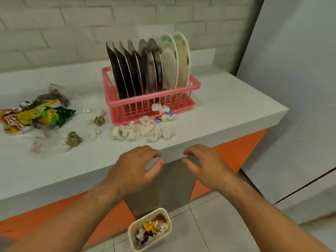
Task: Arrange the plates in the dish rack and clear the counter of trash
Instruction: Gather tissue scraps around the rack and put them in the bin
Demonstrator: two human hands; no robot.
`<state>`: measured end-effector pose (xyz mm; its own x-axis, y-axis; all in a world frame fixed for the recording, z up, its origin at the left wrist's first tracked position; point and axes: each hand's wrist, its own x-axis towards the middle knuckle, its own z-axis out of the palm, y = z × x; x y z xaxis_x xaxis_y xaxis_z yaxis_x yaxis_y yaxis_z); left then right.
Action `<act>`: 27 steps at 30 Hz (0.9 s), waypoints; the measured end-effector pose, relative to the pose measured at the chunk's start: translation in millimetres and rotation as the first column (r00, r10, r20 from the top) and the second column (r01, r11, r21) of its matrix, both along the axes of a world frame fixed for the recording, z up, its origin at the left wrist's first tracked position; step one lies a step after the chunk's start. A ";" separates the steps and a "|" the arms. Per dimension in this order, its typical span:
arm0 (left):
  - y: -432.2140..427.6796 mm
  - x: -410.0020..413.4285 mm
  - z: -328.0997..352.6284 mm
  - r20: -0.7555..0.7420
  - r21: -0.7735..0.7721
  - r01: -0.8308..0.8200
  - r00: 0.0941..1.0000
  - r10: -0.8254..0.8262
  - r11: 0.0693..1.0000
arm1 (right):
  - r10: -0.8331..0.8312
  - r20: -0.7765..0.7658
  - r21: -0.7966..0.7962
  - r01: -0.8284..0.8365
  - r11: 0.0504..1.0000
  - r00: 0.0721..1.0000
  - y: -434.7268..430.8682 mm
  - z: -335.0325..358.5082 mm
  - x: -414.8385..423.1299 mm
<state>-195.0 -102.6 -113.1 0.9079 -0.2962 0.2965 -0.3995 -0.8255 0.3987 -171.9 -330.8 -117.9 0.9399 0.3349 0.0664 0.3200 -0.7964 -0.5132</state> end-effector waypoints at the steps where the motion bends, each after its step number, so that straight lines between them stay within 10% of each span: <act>1: 0.4 1.0 6.9 0.008 0.001 -0.026 1.000 0.026 1.000 | -0.004 0.006 0.004 0.004 1.000 1.000 -1.0 7.7 0.5; 27: 27.7 99.1 2.2 -0.143 0.051 -0.068 0.987 0.075 0.996 | -0.191 -0.068 -0.215 0.173 0.961 0.979 55.6 18.0 136.0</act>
